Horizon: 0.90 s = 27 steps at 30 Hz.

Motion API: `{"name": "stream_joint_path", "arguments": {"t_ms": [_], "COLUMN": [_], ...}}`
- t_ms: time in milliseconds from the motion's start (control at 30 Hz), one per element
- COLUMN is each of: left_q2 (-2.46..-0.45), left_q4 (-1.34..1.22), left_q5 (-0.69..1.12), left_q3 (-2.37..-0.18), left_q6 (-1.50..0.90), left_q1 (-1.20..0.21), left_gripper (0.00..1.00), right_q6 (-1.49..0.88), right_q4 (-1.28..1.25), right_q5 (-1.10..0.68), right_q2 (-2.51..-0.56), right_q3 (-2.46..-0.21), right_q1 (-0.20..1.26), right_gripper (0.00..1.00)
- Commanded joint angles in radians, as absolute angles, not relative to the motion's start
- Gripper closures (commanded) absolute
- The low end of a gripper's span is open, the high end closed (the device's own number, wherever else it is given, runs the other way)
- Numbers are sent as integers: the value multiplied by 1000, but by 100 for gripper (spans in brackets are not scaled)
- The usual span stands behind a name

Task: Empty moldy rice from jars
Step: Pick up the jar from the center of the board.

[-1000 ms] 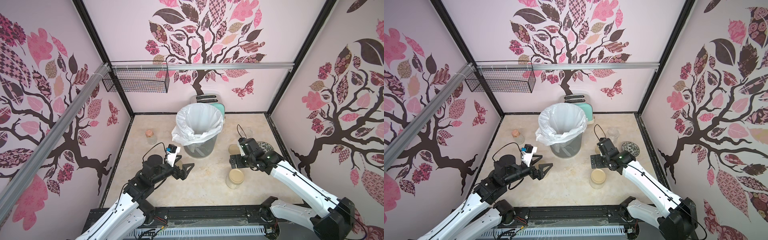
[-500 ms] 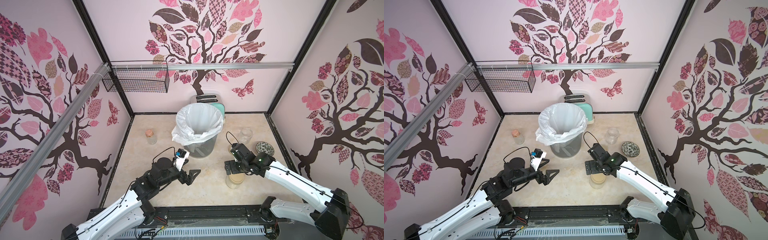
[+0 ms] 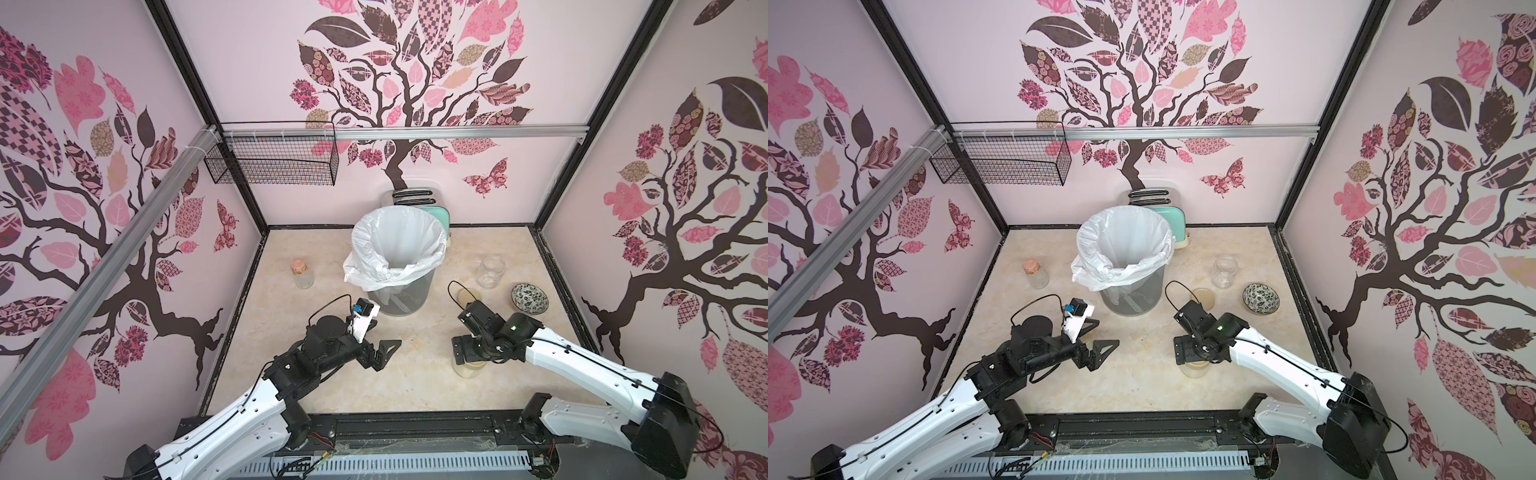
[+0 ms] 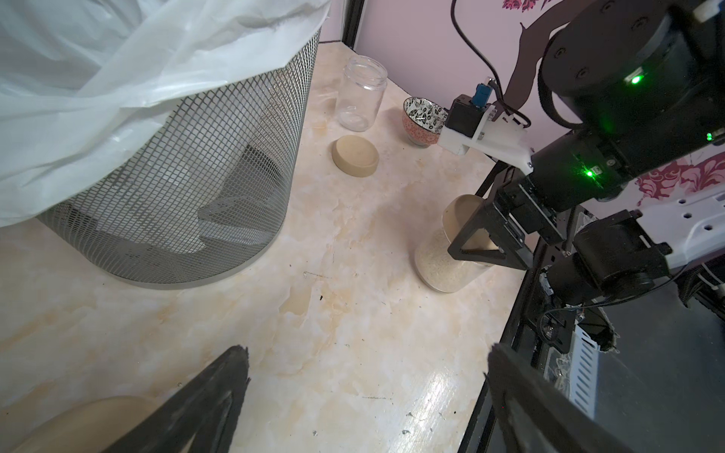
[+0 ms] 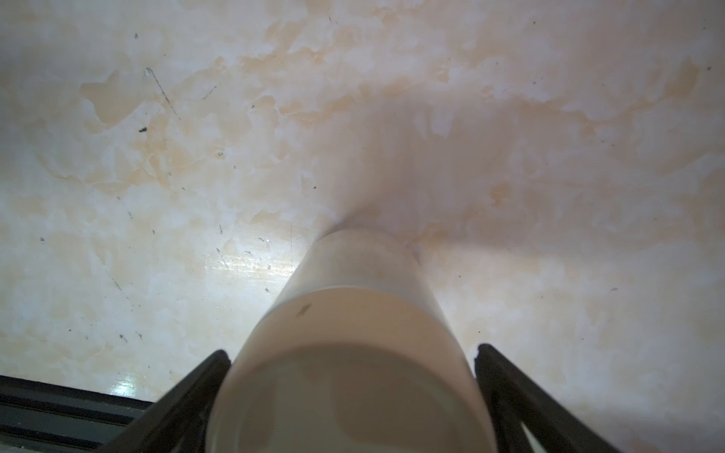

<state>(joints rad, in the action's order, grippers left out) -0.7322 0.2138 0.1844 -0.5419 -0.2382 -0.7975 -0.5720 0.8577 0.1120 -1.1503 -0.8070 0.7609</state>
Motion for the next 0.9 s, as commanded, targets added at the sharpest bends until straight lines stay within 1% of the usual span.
{"name": "stream_joint_path", "arguments": {"t_ms": [0, 200, 333, 667, 733, 867], "left_q2": [-729, -738, -758, -804, -809, -824], "left_q4": [190, 183, 167, 140, 131, 127], "left_q5": [184, 192, 222, 273, 299, 349], "left_q3": [-535, -530, -525, -516, -515, -525], "left_q6": [-244, -237, -228, -121, -88, -25], "left_q1": [-802, -804, -805, -812, -811, -813], "left_gripper": [2, 2, 2, 2, 2, 2], "right_q6": [-599, -616, -605, -601, -586, -557], "right_q4": [906, 941, 936, 804, 782, 738], "right_q5": [123, 154, 146, 46, 5, -107], "right_q2": [-1164, -1161, -1161, -1110, -1115, -1112], "right_q3": [-838, -863, -868, -899, -917, -959], "right_q1": [783, 790, 790, 782, 762, 699], "right_gripper": [8, 17, 30, 40, 42, 43]}}
